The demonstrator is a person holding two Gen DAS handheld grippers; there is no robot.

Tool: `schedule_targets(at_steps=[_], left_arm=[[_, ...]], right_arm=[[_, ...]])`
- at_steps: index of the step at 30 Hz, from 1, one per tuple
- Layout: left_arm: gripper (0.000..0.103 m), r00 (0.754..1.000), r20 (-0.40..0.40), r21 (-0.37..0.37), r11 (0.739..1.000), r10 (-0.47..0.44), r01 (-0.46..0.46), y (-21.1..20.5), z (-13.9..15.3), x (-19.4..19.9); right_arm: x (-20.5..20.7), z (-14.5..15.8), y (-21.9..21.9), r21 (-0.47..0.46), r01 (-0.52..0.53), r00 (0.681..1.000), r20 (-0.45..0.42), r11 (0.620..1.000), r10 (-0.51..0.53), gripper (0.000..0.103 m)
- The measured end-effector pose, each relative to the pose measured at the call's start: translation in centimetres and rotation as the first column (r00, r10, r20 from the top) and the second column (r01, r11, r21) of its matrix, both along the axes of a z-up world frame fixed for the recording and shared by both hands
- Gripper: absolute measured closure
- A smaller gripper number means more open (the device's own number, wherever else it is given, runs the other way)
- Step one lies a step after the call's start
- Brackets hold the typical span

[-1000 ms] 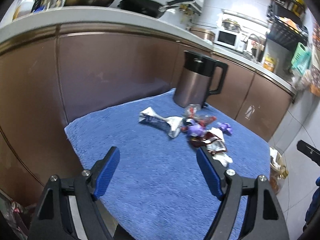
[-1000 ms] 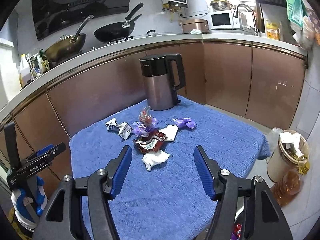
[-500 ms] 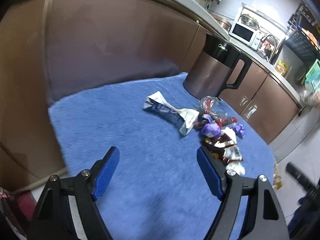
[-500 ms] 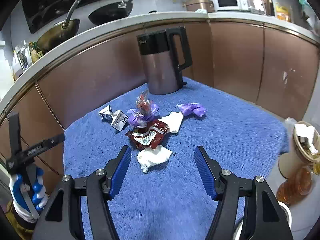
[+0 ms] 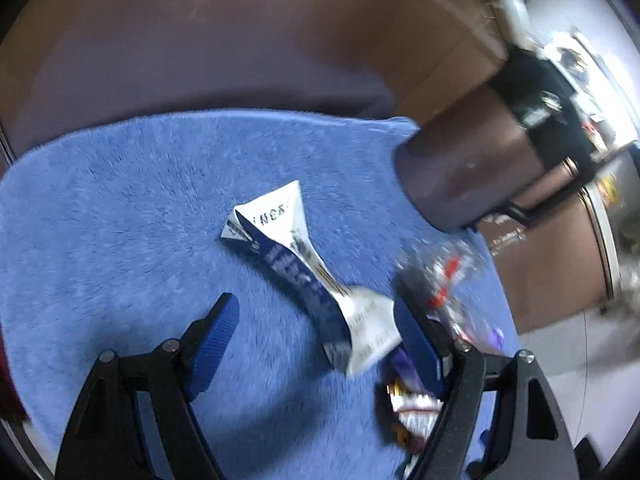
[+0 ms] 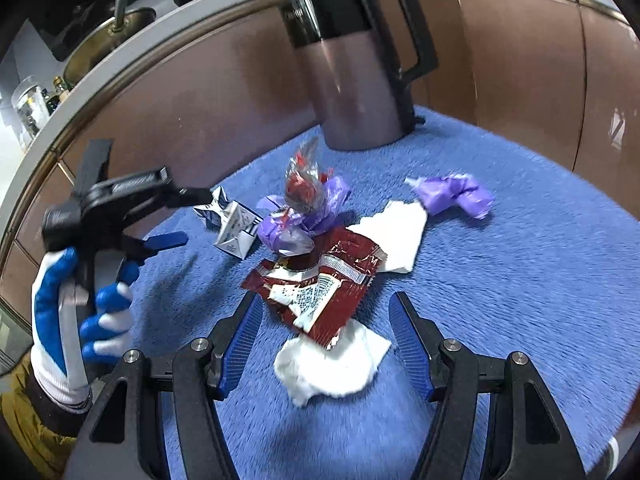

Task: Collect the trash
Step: 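Grasp the white-blue milk carton with the left gripper while the right grasps the red-brown wrapper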

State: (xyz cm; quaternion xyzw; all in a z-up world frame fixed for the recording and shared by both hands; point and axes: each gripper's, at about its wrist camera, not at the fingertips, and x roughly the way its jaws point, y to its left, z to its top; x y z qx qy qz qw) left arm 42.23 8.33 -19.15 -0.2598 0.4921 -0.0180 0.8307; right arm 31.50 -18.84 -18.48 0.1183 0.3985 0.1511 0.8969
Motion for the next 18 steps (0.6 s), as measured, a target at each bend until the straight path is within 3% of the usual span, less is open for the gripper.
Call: schedule_targets(at_steps=[6,9,11,14,18], left_arm=[[0.03,0.997,-0.075,-0.011,0.999,0.032,-0.033,-0.8,-1.8,2.3],[0.043,0.997,-0.071,-0.051,0.998,0.036,-0.039,-0.9,-2.1,2.5],[0.064,0.998,-0.053,-0.082,0.996,0.029,-0.033,-0.9,-1.9,2.2],[0.084,0.999,-0.034,-0.089,0.996,0.019,-0.022,-0.7,-1.3,1.6],[0.089,1.0,-0.007,-0.103,0.995,0.01,-0.01,0.2,-0.9,0.1]], right_arm=[[2.3,-2.5,0.3,0.053,-0.001,0.998,-0.059,0.999,0.004,0.039],[2.8,-3.1,0.2,0.089,0.004,0.997,-0.074,0.996,0.003,0.048],[2.9,-3.2,0.4,0.095,-0.003,0.997,-0.075,0.995,0.01,0.069],[2.4,-2.8,0.6,0.091,-0.009,0.999,-0.049,0.996,0.014,0.078],[1.1,-1.5,1.0,0.079,-0.022,1.0,-0.002,0.997,0.022,0.081]])
